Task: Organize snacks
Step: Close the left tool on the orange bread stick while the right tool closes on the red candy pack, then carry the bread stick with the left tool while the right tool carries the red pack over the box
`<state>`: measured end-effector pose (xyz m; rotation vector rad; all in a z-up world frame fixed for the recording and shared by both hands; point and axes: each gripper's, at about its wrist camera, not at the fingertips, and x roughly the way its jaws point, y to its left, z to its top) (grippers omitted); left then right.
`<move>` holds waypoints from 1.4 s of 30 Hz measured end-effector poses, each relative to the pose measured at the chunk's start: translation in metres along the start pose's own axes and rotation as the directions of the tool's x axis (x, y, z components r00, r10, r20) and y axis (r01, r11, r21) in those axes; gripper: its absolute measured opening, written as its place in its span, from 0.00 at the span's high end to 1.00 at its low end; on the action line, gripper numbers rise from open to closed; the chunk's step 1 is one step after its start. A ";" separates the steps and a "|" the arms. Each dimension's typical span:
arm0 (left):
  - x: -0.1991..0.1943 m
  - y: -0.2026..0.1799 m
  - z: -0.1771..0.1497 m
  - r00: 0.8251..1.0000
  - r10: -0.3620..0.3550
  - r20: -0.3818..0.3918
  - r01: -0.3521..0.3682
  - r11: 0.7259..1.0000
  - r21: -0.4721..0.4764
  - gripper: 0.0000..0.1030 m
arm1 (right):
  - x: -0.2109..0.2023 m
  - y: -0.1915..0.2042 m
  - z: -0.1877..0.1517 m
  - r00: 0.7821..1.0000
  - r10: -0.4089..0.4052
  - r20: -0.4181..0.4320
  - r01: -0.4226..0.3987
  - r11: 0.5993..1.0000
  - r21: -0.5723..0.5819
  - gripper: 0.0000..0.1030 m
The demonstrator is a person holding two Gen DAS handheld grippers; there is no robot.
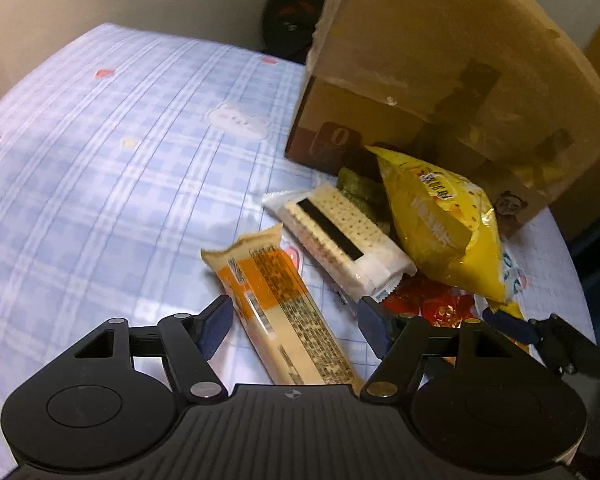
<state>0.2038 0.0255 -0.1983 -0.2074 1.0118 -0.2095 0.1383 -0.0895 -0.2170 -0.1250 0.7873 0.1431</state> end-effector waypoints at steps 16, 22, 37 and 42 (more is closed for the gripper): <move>-0.008 0.004 -0.026 0.997 -0.015 0.079 0.006 0.994 0.112 0.51 | -0.002 0.005 -0.007 0.999 0.044 0.023 -0.044 0.999 0.011 0.49; -0.011 0.008 -0.033 0.995 -0.043 0.093 0.033 0.994 0.103 0.52 | -0.004 0.004 -0.010 0.998 0.050 0.038 -0.051 0.998 0.024 0.49; -0.020 0.008 -0.041 0.990 -0.033 0.137 0.020 0.995 0.093 0.56 | -0.006 0.003 -0.012 0.998 0.053 0.043 -0.055 0.998 0.029 0.50; -0.029 0.011 -0.039 0.986 -0.036 0.161 0.023 0.996 0.084 0.56 | -0.006 0.004 -0.011 0.997 0.059 0.041 -0.060 0.998 0.029 0.52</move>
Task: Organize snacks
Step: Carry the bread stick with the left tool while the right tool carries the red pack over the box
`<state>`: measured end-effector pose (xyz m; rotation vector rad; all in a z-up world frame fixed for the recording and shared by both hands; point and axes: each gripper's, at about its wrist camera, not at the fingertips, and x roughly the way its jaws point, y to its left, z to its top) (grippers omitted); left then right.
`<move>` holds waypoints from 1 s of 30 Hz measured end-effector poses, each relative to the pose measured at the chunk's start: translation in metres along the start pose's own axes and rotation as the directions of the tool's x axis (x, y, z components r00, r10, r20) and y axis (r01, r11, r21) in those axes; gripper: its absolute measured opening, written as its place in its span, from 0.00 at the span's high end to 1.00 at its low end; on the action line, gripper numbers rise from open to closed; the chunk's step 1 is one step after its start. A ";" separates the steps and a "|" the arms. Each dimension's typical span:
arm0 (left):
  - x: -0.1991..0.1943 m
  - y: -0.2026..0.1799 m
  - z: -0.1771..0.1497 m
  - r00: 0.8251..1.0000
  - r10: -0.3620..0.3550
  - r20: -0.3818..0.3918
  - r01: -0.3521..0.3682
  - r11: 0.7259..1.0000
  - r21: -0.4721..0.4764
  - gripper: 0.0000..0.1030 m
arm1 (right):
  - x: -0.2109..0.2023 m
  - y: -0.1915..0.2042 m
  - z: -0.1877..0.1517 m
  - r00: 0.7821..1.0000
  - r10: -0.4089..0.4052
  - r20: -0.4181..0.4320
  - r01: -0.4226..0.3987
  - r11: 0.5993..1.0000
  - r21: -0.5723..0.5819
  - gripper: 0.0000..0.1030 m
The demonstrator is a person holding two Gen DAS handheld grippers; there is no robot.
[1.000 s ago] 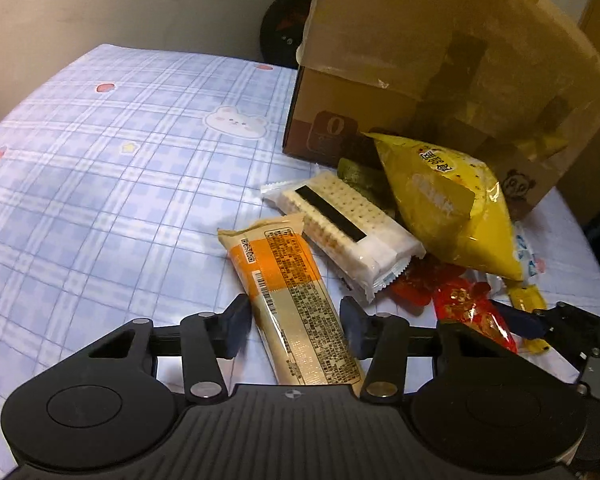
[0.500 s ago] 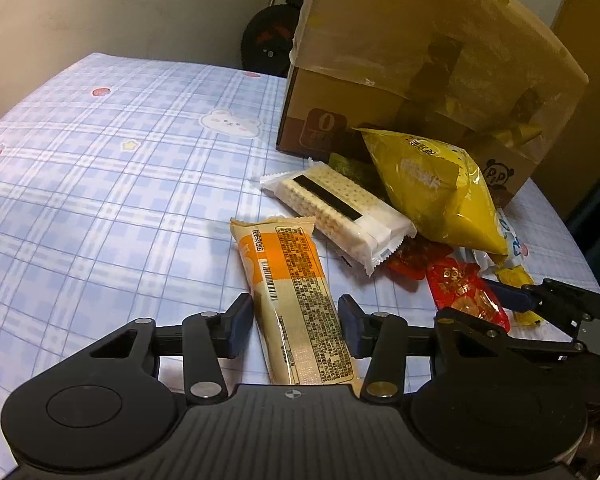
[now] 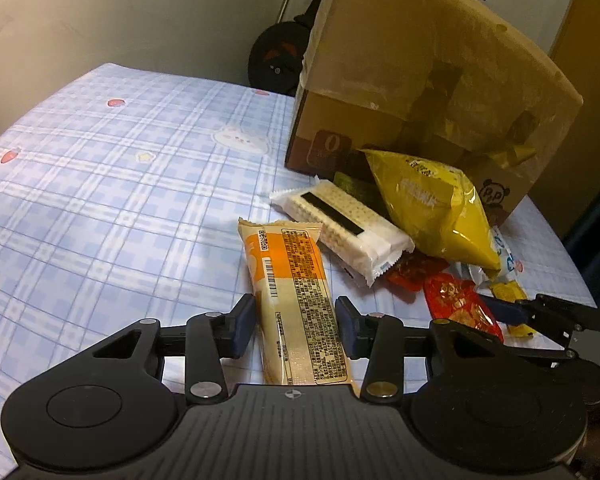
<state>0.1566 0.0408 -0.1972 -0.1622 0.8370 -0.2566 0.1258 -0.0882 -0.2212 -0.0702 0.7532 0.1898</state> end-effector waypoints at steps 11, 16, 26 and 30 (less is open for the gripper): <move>-0.010 -0.006 -0.001 1.000 -0.010 0.023 0.010 1.000 0.006 0.56 | -0.022 -0.006 -0.004 1.000 0.008 0.016 -0.008 0.999 0.038 0.52; -0.015 -0.009 -0.001 0.999 -0.011 0.034 0.011 1.000 0.009 0.56 | -0.029 -0.005 -0.008 1.000 0.004 0.012 -0.005 0.999 0.043 0.52; -0.034 -0.008 0.014 0.994 -0.010 0.113 0.008 1.000 0.020 0.56 | -0.056 -0.023 -0.009 0.997 -0.054 0.050 0.050 0.997 0.066 0.52; -0.044 -0.010 0.028 0.989 -0.019 0.149 0.015 1.000 0.025 0.56 | -0.069 -0.034 -0.001 0.993 -0.085 0.087 0.079 0.994 0.072 0.52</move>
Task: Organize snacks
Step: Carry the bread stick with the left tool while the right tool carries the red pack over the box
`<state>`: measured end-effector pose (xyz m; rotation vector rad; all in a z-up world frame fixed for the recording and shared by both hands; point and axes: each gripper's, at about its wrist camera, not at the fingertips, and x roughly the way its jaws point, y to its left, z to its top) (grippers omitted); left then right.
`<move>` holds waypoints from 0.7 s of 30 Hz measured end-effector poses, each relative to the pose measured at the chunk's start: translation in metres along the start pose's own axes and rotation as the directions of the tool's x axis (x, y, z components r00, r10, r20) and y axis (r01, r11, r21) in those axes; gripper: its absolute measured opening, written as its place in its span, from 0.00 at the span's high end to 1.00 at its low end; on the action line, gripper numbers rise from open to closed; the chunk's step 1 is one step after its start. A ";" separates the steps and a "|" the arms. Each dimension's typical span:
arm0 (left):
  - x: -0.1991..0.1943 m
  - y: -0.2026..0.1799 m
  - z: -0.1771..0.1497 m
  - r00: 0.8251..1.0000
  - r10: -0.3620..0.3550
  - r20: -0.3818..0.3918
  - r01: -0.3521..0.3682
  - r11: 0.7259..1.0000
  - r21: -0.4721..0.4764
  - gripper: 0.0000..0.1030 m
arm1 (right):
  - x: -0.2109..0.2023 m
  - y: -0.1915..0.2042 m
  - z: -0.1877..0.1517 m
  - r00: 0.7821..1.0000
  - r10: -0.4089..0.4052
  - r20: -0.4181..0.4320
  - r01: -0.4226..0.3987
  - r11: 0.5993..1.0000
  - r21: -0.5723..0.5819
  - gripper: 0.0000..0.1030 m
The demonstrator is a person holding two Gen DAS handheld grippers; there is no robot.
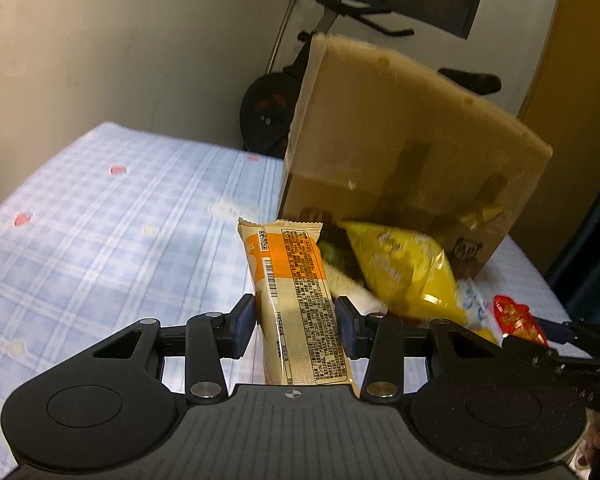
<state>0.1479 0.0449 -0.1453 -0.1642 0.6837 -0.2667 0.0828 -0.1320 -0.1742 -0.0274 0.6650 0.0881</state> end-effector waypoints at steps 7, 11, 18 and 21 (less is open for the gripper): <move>-0.017 -0.012 0.042 0.995 -0.043 0.091 0.041 0.999 0.031 0.56 | -0.020 -0.018 0.042 0.992 -0.031 0.123 0.029 1.000 0.011 0.52; -0.021 -0.025 0.072 0.986 -0.079 0.146 0.070 0.995 0.068 0.56 | -0.032 -0.024 0.076 0.978 -0.040 0.205 0.045 0.999 -0.021 0.52; -0.010 -0.057 0.123 0.969 -0.176 0.172 0.155 0.979 0.129 0.56 | -0.036 -0.036 0.139 0.948 -0.023 0.318 0.042 0.998 -0.054 0.52; 0.001 -0.069 0.145 0.961 -0.197 0.192 0.168 0.973 0.156 0.56 | -0.027 -0.042 0.166 0.940 -0.018 0.340 0.047 0.996 -0.078 0.52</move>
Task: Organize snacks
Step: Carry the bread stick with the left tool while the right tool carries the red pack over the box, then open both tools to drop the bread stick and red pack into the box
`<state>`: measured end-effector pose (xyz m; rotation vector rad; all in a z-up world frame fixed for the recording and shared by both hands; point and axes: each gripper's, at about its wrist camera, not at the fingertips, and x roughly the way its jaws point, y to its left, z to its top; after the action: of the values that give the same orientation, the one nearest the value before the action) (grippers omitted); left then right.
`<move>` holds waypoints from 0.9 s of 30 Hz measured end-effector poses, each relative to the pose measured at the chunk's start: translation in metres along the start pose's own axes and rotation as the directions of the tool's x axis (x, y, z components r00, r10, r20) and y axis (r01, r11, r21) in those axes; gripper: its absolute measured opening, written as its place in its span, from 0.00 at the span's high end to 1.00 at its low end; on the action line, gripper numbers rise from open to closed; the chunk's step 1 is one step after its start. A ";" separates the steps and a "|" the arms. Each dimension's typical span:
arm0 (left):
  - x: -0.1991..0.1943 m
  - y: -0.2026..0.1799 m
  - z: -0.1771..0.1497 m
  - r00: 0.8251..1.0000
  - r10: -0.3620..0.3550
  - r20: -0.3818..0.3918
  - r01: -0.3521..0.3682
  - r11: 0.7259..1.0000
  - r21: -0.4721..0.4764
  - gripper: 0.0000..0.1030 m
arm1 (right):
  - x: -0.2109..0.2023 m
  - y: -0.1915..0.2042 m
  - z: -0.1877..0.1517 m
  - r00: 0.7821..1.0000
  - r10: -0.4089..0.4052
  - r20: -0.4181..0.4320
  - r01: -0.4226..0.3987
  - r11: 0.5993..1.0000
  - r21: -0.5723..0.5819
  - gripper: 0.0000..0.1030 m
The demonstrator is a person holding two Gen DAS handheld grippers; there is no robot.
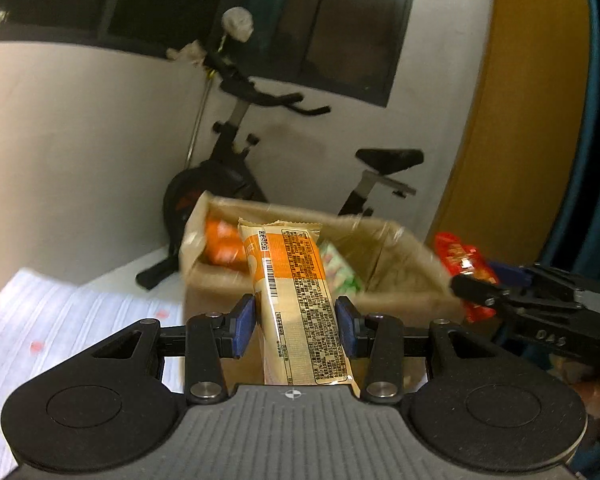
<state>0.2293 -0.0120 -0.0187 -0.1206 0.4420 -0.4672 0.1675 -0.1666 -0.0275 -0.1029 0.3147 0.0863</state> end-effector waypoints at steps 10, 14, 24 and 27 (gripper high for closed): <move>0.082 -0.006 0.043 0.999 -0.024 -0.022 0.025 0.998 0.058 0.56 | 0.069 -0.025 0.019 0.999 0.005 -0.046 -0.007 0.999 -0.036 0.52; 0.104 -0.002 0.045 0.999 -0.013 -0.052 0.017 0.997 0.070 0.56 | 0.091 -0.035 0.015 0.997 -0.005 -0.080 0.003 1.000 -0.016 0.52; 0.135 -0.002 0.040 0.994 0.004 -0.109 0.008 0.994 0.108 0.56 | 0.115 -0.052 0.004 0.989 -0.018 -0.145 0.020 1.000 0.010 0.50; 0.131 0.001 0.042 0.994 0.004 -0.105 0.007 0.995 0.101 0.46 | 0.116 -0.052 0.003 0.987 -0.034 -0.154 0.037 0.999 0.017 0.47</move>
<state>0.3532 -0.0715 -0.0313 0.0020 0.5203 -0.4982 0.2831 -0.2096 -0.0563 -0.0959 0.4677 0.0400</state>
